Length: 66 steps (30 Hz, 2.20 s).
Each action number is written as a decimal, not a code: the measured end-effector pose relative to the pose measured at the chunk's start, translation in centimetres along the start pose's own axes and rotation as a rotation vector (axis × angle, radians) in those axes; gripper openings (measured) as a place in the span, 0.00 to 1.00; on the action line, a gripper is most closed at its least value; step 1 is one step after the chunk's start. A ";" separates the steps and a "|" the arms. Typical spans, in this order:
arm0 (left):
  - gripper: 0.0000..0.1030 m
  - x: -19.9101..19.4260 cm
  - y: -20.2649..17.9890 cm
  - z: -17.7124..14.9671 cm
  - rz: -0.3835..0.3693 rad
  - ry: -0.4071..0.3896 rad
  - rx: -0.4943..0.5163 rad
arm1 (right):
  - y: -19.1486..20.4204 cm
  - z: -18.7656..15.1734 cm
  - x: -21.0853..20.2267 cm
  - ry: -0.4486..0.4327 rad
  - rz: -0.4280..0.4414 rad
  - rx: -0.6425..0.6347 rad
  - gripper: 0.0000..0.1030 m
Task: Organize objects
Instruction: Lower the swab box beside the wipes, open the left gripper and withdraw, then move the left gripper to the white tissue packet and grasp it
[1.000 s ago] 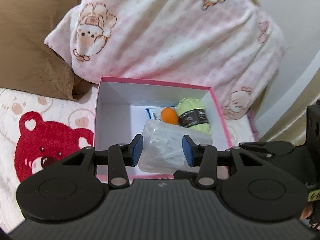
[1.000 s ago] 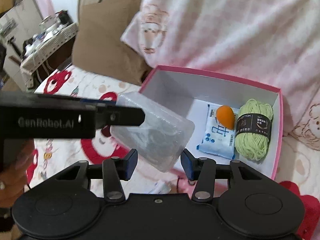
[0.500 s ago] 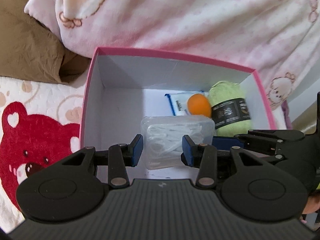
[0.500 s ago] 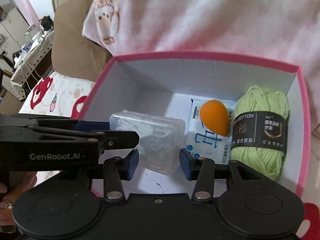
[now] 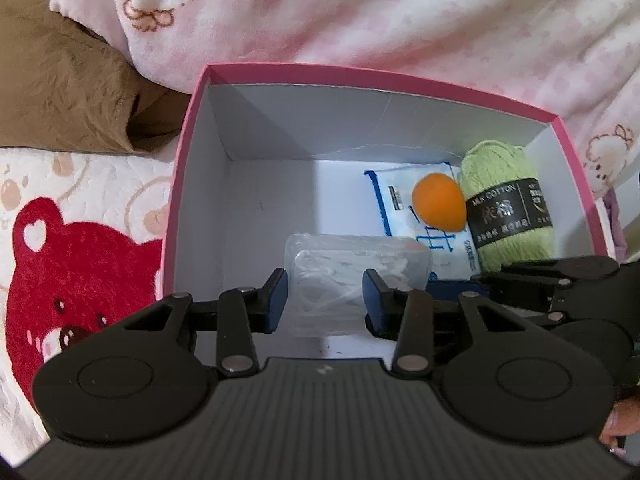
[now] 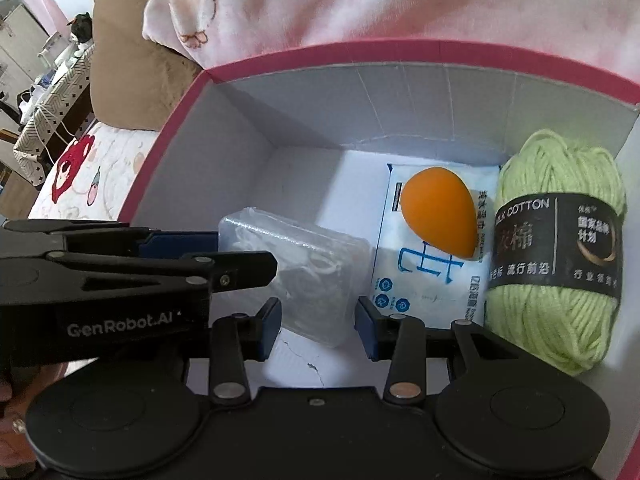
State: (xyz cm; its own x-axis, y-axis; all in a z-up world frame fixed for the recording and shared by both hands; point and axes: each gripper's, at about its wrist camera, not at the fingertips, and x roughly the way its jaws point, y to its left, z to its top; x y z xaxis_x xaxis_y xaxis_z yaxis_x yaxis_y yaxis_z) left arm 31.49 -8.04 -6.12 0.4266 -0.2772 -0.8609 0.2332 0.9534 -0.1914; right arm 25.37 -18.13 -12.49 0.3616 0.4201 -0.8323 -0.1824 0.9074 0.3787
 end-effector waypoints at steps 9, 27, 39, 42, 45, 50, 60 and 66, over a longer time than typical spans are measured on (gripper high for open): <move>0.37 0.2 0.3 0.0 -0.004 -0.031 -0.017 | 1.4 0.1 0.5 0.000 -0.117 0.001 0.34; 0.48 -6.4 -0.9 -0.7 -0.028 -0.041 0.064 | 5.3 -3.5 -7.2 -0.192 -0.138 -0.077 0.42; 0.58 -15.9 -0.1 -4.3 -0.083 -0.013 0.179 | 12.6 -8.1 -15.7 -0.198 -0.234 -0.262 0.52; 0.60 -17.0 0.9 -6.3 -0.123 -0.007 0.186 | 13.9 -9.5 -17.2 -0.192 -0.251 -0.308 0.55; 0.61 -17.8 1.4 -8.2 -0.120 -0.016 0.218 | 15.0 -11.0 -18.1 -0.188 -0.258 -0.332 0.58; 0.63 -17.9 2.4 -10.7 -0.142 -0.002 0.229 | 16.3 -13.3 -18.4 -0.177 -0.244 -0.340 0.61; 0.63 -14.7 3.6 -14.2 -0.168 0.006 0.211 | 17.5 -16.0 -15.5 -0.164 -0.192 -0.338 0.64; 0.63 -11.9 3.6 -15.5 -0.165 -0.025 0.233 | 16.0 -16.2 -11.7 -0.162 -0.189 -0.319 0.65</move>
State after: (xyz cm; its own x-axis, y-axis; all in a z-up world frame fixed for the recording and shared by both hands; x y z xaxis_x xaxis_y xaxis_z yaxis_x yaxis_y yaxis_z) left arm 13.70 0.55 -3.82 0.3873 -0.4317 -0.8147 0.4945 0.8430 -0.2116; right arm 3.38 -8.79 -3.27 0.5512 0.2659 -0.7909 -0.3638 0.9296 0.0590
